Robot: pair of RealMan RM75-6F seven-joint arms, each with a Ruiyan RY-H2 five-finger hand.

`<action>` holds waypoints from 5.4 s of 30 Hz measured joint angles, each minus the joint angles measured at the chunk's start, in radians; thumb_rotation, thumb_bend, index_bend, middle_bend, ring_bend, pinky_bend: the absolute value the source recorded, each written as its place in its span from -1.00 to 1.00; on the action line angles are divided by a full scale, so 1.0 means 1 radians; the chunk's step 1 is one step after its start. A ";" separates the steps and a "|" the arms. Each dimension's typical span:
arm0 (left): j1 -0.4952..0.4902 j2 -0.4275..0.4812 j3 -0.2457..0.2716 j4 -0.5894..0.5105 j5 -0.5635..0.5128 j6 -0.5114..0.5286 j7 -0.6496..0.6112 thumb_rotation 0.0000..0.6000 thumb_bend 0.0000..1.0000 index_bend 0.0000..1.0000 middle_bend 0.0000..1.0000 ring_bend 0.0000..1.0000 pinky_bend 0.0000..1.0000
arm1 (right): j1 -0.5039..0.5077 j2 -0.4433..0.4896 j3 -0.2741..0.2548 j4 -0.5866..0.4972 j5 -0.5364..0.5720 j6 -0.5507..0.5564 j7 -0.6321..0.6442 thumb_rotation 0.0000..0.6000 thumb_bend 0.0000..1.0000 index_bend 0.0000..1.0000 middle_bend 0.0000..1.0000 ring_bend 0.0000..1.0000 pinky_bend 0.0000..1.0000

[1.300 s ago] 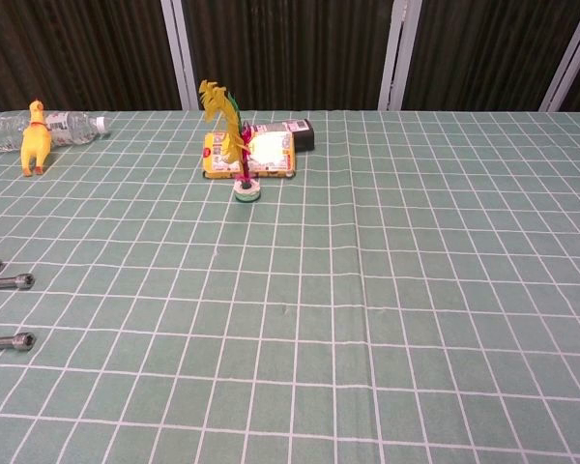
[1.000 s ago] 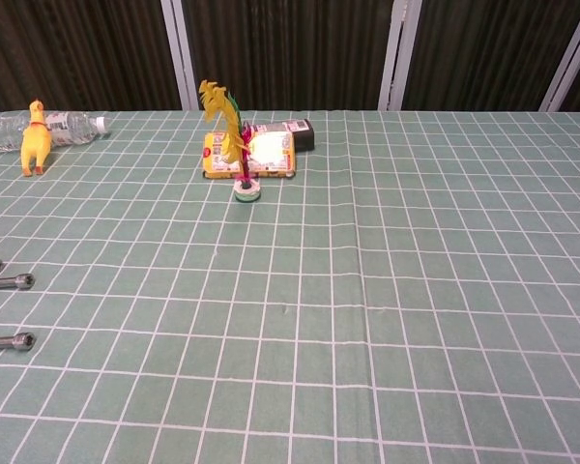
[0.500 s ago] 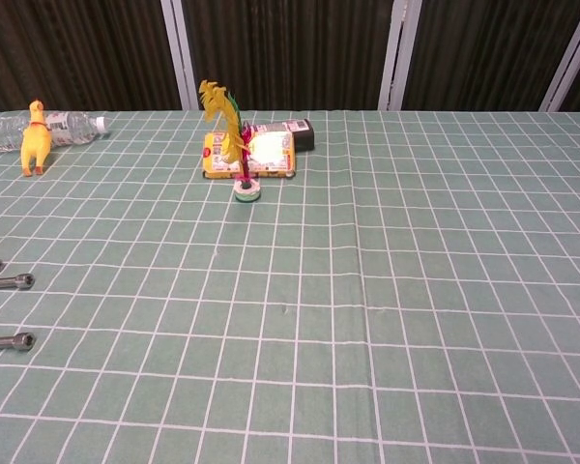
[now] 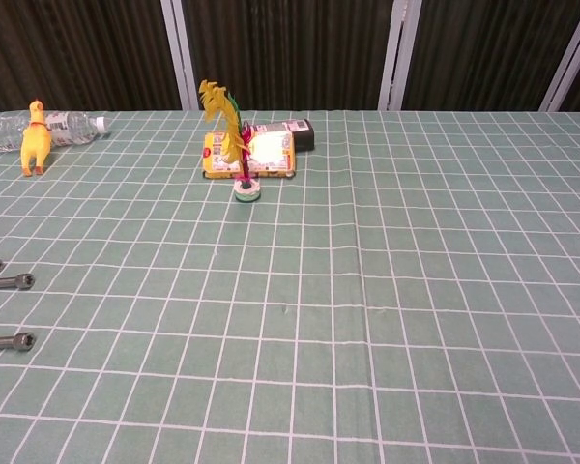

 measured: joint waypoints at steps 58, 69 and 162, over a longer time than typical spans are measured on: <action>-0.052 -0.097 -0.001 0.167 -0.016 -0.051 -0.044 1.00 -0.09 0.10 1.00 1.00 1.00 | -0.005 0.006 0.006 -0.016 0.017 -0.019 -0.010 1.00 -0.64 -1.00 -1.00 -1.00 -1.00; -0.052 -0.042 -0.002 0.077 -0.001 -0.004 0.017 1.00 -0.07 0.08 1.00 1.00 1.00 | -0.006 0.005 0.004 -0.017 0.017 -0.024 -0.016 1.00 -0.64 -1.00 -1.00 -1.00 -1.00; 0.043 0.054 0.080 -0.292 0.010 0.076 0.403 1.00 -0.09 -0.35 1.00 1.00 1.00 | -0.019 0.024 -0.004 -0.019 0.007 -0.010 -0.003 1.00 -0.64 -1.00 -1.00 -1.00 -1.00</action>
